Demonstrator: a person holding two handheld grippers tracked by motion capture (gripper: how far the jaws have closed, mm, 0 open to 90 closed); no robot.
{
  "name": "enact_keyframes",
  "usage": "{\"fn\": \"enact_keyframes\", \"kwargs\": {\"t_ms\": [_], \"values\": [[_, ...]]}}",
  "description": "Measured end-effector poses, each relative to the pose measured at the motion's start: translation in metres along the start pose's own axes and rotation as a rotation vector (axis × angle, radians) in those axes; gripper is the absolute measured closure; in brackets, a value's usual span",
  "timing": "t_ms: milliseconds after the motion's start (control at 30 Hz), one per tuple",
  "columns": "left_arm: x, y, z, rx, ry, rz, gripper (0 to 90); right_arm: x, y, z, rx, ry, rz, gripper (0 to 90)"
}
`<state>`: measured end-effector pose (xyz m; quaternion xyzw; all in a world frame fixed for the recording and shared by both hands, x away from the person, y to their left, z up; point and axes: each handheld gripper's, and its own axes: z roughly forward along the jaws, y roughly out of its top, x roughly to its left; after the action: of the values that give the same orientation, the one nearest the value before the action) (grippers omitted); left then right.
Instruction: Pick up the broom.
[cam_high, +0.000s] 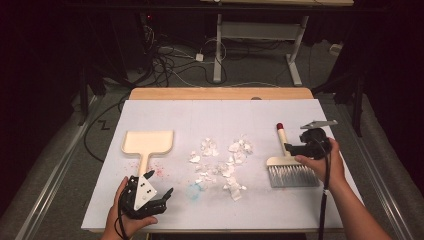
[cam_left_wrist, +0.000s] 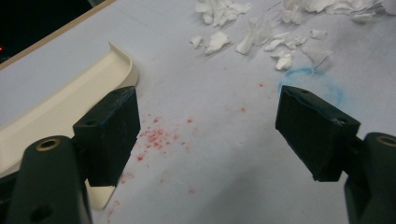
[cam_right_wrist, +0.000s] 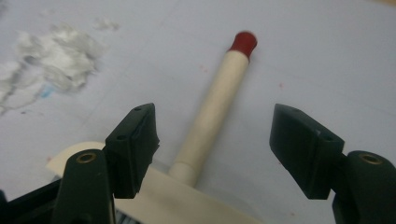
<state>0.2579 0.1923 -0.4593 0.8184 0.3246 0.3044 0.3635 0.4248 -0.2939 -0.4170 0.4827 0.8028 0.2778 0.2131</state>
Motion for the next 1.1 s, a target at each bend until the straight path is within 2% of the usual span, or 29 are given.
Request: {"fn": "enact_keyframes", "kwargs": {"t_ms": [100, 233, 300, 367, 400, 500, 600, 733, 800, 833, 867, 1100], "values": [[0.0, -0.001, 0.001, 0.001, -0.001, 0.003, 21.2, 0.001, 0.008, 0.02, 0.094, -0.028, 0.009, 37.6], [-0.003, -0.003, -0.002, 0.007, -0.001, 0.018, 21.2, 0.003, 0.011, 0.042, 0.194, -0.031, 0.04, 44.6], [-0.004, -0.004, -0.004, 0.011, 0.001, 0.024, 21.2, 0.003, 0.01, 0.049, 0.22, -0.023, 0.06, 48.5], [-0.004, -0.004, -0.004, 0.007, -0.002, 0.019, 21.2, 0.001, 0.01, 0.05, 0.216, -0.012, 0.072, 49.4], [-0.004, -0.003, -0.003, 0.009, -0.007, 0.016, 21.3, 0.003, 0.011, 0.05, 0.221, -0.009, 0.074, 56.6], [-0.005, -0.002, -0.002, 0.017, -0.013, 0.022, 21.2, 0.005, 0.011, 0.05, 0.208, -0.008, 0.098, 65.6], [-0.01, -0.001, 0.002, 0.031, -0.036, 0.022, 21.2, 0.006, 0.012, 0.051, 0.205, -0.014, 0.092, 71.6], [-0.013, 0.001, 0.004, 0.035, -0.05, 0.016, 23.6, 0.007, 0.008, 0.05, 0.156, -0.02, 0.076, 71.8], [-0.015, 0.002, 0.005, 0.038, -0.058, 0.014, 23.6, 0.005, 0.005, 0.047, 0.115, -0.008, 0.094, 71.8], [-0.015, 0.002, 0.006, 0.041, -0.057, 0.016, 23.6, 0.005, 0.005, 0.047, 0.115, -0.008, 0.094, 71.8], [-0.015, 0.003, 0.008, 0.048, -0.052, 0.015, 23.6, 0.003, 0.001, 0.041, 0.068, -0.001, 0.11, 71.8], [-0.016, 0.004, 0.009, 0.056, -0.05, 0.018, 23.5, -0.001, -0.004, 0.015, -0.079, -0.003, 0.111, 71.9]]}}
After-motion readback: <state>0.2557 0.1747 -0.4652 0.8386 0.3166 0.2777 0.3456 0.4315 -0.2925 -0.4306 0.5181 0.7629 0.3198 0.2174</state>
